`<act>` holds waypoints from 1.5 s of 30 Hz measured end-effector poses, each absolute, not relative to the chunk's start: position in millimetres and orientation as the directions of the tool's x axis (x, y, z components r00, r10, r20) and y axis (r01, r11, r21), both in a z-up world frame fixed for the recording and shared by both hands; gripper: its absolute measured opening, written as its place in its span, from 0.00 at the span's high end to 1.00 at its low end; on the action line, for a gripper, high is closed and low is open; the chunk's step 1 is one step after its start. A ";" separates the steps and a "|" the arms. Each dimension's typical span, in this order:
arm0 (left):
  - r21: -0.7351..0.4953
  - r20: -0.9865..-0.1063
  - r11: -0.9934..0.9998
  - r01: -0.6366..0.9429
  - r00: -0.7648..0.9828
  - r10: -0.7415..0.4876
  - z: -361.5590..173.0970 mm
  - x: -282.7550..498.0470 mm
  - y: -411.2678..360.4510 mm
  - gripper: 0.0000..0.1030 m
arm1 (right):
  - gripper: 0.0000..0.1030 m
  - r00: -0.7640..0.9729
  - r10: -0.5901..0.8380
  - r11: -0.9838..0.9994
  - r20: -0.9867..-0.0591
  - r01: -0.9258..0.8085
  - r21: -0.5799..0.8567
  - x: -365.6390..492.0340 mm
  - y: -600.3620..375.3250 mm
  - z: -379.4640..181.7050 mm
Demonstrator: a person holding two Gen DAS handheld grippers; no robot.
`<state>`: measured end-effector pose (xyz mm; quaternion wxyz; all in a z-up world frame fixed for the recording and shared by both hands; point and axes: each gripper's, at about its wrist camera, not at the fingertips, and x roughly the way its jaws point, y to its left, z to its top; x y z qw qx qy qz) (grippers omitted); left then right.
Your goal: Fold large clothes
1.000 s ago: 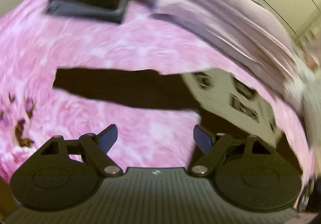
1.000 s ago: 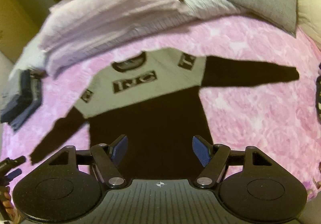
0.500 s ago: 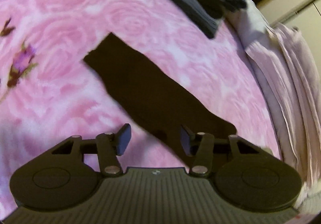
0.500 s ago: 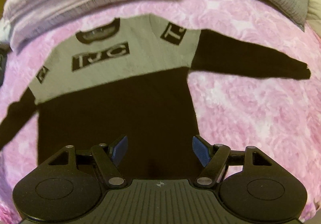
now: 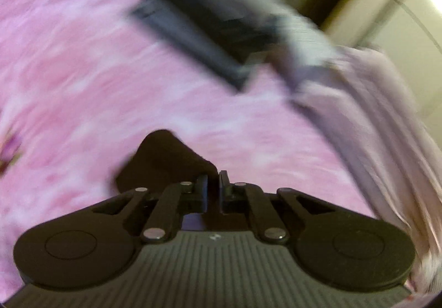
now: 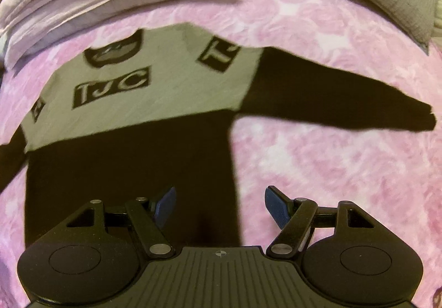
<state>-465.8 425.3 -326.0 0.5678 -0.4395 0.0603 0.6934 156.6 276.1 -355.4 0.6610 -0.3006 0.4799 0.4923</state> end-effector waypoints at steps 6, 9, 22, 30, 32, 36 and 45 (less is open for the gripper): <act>-0.396 -0.482 0.146 -0.907 0.341 0.807 -242.6 -300.5 415.5 0.96 | 0.34 0.082 0.387 0.405 -0.918 -0.910 0.090 203.8 268.6 -349.0; -0.430 -0.406 0.403 -0.808 0.572 0.713 -227.6 -211.8 396.8 0.94 | 0.34 0.093 0.394 0.433 -0.914 -0.896 0.095 224.7 262.5 -345.9; -0.235 -0.791 0.298 -0.925 0.360 0.494 -352.9 -200.2 370.4 0.81 | 0.34 -0.066 0.475 0.403 -0.877 -0.870 0.284 242.7 265.0 -369.2; -0.127 -0.814 0.004 -0.992 0.107 0.572 -352.6 -322.5 406.7 0.76 | 0.48 -0.351 0.633 0.201 -0.690 -0.786 0.585 175.8 375.5 -399.2; -0.142 -0.813 -0.041 -0.989 0.093 0.574 -357.3 -339.8 417.1 0.75 | 0.56 -0.407 0.631 0.185 -0.661 -0.748 0.637 156.5 410.4 -414.0; -0.186 -0.819 -0.096 -0.978 0.100 0.565 -362.3 -360.5 430.2 0.75 | 0.61 -0.426 0.632 0.211 -0.648 -0.710 0.672 126.1 464.8 -443.8; -0.247 -0.817 -0.055 -0.967 0.177 0.549 -374.7 -367.0 442.3 0.75 | 0.99 -0.379 0.722 0.181 -0.578 -0.704 0.687 94.9 491.3 -439.8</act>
